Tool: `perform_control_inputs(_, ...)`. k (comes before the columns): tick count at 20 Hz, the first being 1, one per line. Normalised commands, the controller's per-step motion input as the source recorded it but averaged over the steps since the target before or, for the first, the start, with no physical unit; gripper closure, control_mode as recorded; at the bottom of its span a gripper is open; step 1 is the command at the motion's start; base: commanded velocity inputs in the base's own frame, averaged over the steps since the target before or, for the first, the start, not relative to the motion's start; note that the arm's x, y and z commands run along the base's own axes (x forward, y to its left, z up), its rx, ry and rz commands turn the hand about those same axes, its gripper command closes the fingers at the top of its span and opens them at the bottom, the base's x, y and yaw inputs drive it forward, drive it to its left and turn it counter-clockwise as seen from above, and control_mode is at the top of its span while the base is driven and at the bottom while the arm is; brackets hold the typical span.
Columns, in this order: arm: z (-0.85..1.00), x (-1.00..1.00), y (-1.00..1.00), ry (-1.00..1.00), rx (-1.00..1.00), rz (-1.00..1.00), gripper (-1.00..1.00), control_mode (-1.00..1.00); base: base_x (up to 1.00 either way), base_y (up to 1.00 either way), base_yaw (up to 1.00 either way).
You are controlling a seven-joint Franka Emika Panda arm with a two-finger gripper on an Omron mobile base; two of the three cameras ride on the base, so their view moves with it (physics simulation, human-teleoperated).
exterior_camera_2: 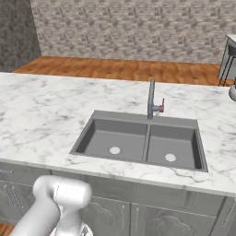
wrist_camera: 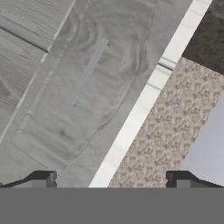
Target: Take the pizza cutter from the drawer on the left and place it on the dining counter for cutting.
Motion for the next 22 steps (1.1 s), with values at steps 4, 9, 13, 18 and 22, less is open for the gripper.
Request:
perform_control_inputs(4, -0.06, 0.08, 0.00, -0.09, -0.01, 0.05, -1.00, -1.00, 0.00, 0.00, 0.00)
perform_control_inputs(9, -0.07, 0.03, -0.01, -0.10, 0.02, 0.07, -1.00, -1.00, 0.00, 0.00, 0.00)
perform_control_inputs(13, -0.07, 0.05, 0.00, -0.09, 0.10, 0.06, -1.00, -1.00, 0.00, 0.00, 0.00)
perform_control_inputs(18, -0.01, 0.10, -0.02, -0.03, 0.18, 0.04, -1.00, -1.00, 0.00, 0.00, 0.00)
perform_control_inputs(22, -0.11, 0.12, 0.00, 0.00, 0.11, 0.04, -1.00, -1.00, 0.00, 0.00, 0.00)
